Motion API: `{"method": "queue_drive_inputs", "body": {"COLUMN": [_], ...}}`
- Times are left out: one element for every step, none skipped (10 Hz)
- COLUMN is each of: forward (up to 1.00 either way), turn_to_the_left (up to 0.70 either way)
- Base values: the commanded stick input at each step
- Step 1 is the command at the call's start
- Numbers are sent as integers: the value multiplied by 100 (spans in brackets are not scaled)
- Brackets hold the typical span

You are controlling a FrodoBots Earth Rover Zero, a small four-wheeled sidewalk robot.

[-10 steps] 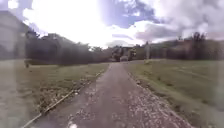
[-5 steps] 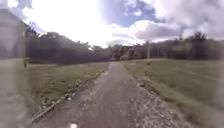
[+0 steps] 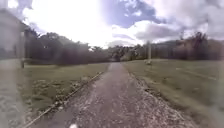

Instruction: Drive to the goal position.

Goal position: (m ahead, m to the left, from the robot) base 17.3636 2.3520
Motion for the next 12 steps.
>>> {"method": "queue_drive_inputs", "body": {"forward": [70,70,70,70,70,70,70,70,70,70,70,70], "turn_to_the_left": [-13,-17,1,1,1,-4,-11,-21,-9,1,1,1]}}
